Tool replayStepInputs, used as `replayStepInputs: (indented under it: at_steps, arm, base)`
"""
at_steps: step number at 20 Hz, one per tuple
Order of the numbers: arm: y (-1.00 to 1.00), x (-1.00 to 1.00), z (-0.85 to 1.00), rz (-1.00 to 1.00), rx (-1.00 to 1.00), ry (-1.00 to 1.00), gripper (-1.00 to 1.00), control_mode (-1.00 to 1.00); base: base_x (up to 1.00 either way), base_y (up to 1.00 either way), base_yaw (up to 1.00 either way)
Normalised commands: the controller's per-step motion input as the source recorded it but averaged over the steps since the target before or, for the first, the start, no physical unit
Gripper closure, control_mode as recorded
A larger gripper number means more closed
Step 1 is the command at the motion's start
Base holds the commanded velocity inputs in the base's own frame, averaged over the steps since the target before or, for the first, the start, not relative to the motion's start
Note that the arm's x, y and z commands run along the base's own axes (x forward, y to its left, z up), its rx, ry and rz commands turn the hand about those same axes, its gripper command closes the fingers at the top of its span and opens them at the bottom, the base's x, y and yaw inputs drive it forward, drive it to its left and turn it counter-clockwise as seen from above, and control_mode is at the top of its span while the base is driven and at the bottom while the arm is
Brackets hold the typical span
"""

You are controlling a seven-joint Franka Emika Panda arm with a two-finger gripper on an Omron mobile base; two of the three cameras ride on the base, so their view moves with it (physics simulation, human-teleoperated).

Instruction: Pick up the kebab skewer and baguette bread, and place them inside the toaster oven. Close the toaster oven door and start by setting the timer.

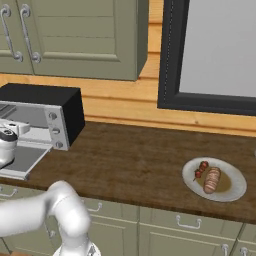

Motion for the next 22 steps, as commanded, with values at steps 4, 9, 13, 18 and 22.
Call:
replayStepInputs:
  at_steps: [4, 9, 13, 18, 22]
  arm:
    - [0.12, 0.43, -0.26, 0.00, 0.00, 0.07, -1.00, -1.00]
    - [0.01, 0.39, 0.00, 0.00, 0.00, 0.00, -1.00, -1.00]
    - [0.06, 0.33, -0.29, 0.00, 0.00, 0.04, -1.00, -1.00]
    - [0.12, 0.26, -0.38, 0.00, 0.00, 0.19, -1.00, -1.00]
    - [0.07, 0.06, -0.25, 0.00, 0.00, 0.09, -1.00, -1.00]
  base:
    - [0.00, 0.00, 0.00]
    - [0.00, 0.00, 0.00]
    - [0.00, 0.00, 0.00]
    - [0.00, 0.00, 0.00]
    - [0.00, 0.00, 0.00]
